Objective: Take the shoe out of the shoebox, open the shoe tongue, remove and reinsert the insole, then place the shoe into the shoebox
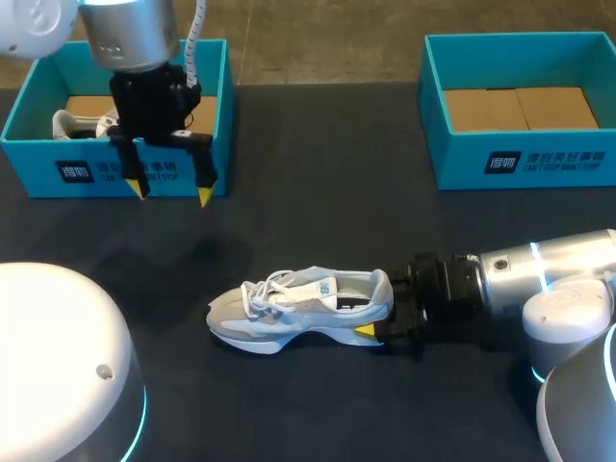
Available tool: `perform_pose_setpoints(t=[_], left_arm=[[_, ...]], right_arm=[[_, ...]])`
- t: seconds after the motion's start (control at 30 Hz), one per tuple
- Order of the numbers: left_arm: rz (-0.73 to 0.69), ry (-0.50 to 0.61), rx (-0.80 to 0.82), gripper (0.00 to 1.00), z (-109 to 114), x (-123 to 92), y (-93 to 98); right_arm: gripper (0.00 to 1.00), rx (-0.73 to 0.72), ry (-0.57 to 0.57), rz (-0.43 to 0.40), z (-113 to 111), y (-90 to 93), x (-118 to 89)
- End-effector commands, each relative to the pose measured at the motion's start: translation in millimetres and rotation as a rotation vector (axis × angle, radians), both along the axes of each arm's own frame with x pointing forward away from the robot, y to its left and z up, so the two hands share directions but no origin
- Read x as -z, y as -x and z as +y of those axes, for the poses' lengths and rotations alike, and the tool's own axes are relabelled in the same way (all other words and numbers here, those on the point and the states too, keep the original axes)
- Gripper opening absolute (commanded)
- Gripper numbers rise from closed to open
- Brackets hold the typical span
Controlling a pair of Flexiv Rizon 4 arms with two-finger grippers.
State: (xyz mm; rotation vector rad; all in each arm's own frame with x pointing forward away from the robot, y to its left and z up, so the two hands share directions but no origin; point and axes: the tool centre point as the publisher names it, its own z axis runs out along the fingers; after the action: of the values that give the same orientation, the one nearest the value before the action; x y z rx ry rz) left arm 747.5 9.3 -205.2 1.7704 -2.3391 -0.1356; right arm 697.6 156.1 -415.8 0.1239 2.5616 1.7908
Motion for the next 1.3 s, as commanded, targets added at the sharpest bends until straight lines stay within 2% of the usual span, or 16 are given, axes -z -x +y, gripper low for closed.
perform_pose_setpoints(t=[0.03,0.27,0.4,0.57,0.8,1.03,1.1,1.3], left_arm=[[0.001,-0.086,-0.077,1.00,-14,13,2.6],[-0.057,-0.210,-0.108,1.00,-76,35,35.2],[-0.112,-0.259,-0.127,1.00,-104,40,52.1],[-0.107,-0.219,-0.124,1.00,-121,46,58.5],[-0.079,-0.250,-0.148,1.00,-148,65,64.3],[-0.029,-0.237,-0.135,1.00,-166,82,64.6],[-0.068,-0.289,-0.170,1.00,-173,88,67.1],[-0.104,-0.319,-0.203,1.00,-188,98,73.3]], right_arm=[[0.00,-0.001,0.006,0.002,1,-0.7,0],[0.00,-0.001,0.006,0.002,1,-0.7,0],[0.00,-0.001,0.006,0.002,1,-0.7,0],[0.00,-0.001,0.006,0.002,1,-0.7,0],[0.00,-0.001,0.006,0.002,1,-0.7,0],[0.00,-0.001,0.006,0.002,1,-0.7,0],[0.00,-0.001,0.006,0.002,1,-0.7,0],[0.00,-0.001,0.006,0.002,1,-0.7,0]])
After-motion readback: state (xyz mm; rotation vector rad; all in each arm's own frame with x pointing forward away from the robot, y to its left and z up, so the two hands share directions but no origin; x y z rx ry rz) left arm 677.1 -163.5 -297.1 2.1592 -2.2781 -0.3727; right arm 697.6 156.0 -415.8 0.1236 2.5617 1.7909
